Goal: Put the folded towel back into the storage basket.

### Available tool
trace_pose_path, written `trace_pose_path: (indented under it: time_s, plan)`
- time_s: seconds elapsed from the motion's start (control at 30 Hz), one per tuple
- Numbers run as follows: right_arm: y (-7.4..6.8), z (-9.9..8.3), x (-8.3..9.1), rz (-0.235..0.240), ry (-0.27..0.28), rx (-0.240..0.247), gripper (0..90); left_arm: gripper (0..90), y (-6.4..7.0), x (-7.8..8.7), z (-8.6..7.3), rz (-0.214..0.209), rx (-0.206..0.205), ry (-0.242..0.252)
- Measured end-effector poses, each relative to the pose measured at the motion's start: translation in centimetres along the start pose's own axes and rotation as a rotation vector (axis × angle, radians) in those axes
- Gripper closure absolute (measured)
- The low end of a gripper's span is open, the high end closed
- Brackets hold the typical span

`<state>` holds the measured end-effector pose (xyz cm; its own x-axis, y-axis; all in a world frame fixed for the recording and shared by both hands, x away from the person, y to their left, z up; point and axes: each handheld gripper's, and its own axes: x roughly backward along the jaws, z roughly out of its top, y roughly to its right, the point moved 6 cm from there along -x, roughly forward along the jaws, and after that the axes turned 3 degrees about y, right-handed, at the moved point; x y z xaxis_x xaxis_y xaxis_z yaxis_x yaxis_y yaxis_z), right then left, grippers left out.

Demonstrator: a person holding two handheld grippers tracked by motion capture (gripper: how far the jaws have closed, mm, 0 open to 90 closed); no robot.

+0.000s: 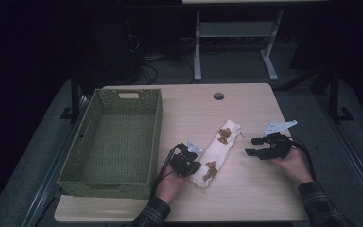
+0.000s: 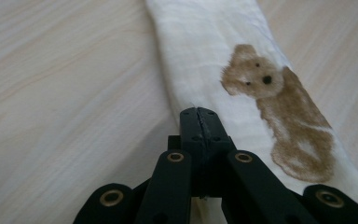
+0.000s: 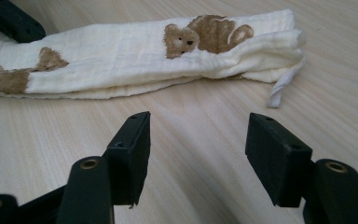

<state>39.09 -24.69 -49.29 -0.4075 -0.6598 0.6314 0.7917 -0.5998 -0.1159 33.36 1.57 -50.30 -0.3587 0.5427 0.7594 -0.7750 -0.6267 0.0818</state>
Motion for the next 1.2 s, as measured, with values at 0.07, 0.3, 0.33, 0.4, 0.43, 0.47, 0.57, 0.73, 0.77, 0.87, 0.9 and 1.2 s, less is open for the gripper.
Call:
trace_pose_path:
  time_s: [0.07,0.3,0.33,0.4,0.43,0.47,0.57,0.73,0.77,0.87,0.9,1.2]
  plan:
    - [0.0,0.1,0.0,0.003,0.008,0.002,39.7,89.5,0.7,0.0,0.0,-0.029,-0.029,-0.009]
    - [0.2,0.1,-0.3,0.0,0.012,-0.003,39.0,89.5,3.2,-0.3,-0.1,-0.114,-0.097,-0.026]
    - [0.2,0.1,-0.3,0.0,0.01,-0.002,38.9,89.5,3.5,-0.3,0.0,-0.123,-0.104,-0.028]
    - [0.2,0.0,-0.4,-0.001,0.004,0.002,38.8,89.5,4.3,-0.5,0.1,-0.147,-0.12,-0.026]
    - [0.2,0.0,-0.4,0.0,0.003,0.002,38.7,89.5,4.6,-0.6,0.1,-0.153,-0.125,-0.029]
    - [0.2,0.0,-0.5,-0.001,0.003,0.003,38.6,89.5,4.9,-0.6,0.1,-0.162,-0.14,-0.031]
    - [0.3,0.0,-0.5,-0.001,0.003,0.007,38.4,89.5,6.2,-0.9,0.3,-0.196,-0.166,-0.03]
    - [0.4,-0.1,-0.6,0.0,0.008,0.01,38.0,89.5,8.4,-1.5,0.5,-0.251,-0.194,-0.013]
    - [0.4,-0.1,-0.6,-0.003,0.006,0.012,38.0,89.5,8.6,-1.5,0.5,-0.255,-0.209,-0.016]
    - [0.4,-0.1,-0.7,-0.002,0.004,0.014,37.8,89.3,9.2,-1.6,0.6,-0.266,-0.228,-0.017]
    - [0.4,-0.2,-0.7,-0.002,0.002,0.011,37.8,88.2,9.2,-1.6,0.7,-0.269,-0.223,-0.013]
    - [0.6,-0.1,-0.5,-0.009,0.008,0.01,37.6,58.3,7.8,-0.9,2.6,-0.331,-0.263,0.04]
